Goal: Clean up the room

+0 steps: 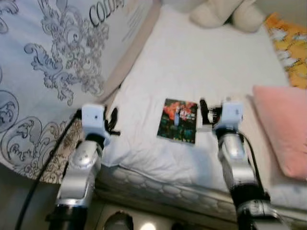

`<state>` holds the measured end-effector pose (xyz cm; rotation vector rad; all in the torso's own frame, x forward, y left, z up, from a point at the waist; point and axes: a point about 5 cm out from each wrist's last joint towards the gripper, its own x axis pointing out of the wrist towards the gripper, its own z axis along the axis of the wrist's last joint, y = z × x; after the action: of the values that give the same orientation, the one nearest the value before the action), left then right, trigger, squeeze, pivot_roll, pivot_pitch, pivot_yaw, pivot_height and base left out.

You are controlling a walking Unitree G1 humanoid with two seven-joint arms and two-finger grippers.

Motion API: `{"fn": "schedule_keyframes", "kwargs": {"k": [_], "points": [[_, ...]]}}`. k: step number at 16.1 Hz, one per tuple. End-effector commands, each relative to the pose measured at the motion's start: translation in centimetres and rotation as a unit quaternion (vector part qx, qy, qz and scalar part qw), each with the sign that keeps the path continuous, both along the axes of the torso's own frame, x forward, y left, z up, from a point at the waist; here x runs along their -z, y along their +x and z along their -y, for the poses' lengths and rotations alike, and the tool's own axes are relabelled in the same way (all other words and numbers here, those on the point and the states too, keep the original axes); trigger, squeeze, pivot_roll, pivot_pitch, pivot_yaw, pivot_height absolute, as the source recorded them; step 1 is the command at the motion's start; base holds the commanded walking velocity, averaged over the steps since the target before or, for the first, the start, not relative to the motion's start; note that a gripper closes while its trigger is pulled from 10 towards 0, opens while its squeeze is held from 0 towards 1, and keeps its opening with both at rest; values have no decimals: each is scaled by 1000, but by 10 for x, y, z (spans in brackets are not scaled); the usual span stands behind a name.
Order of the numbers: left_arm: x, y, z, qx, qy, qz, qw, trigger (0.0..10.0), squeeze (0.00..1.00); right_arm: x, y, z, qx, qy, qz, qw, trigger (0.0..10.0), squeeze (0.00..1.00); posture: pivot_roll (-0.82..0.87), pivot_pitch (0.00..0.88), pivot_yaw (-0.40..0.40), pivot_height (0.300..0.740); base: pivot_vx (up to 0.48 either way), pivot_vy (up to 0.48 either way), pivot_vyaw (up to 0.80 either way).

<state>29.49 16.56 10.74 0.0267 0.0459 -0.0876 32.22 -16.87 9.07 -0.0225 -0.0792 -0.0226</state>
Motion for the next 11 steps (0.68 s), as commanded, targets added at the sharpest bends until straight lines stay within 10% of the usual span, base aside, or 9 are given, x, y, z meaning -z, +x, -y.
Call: {"fn": "schedule_keyframes", "kwargs": {"k": [1,11], "points": [[2,5,6,0,1,8,1000,10000,1000,12,-6,9,20,24,-17,999,10000,1000,97,0,-24,740,0,0,0],[8,33,25,-8,-35,26,999,10000,1000,17,-10,-5,-7,24,-12,1000,10000,1000,-19,0,60,740,24,-405,0]]}}
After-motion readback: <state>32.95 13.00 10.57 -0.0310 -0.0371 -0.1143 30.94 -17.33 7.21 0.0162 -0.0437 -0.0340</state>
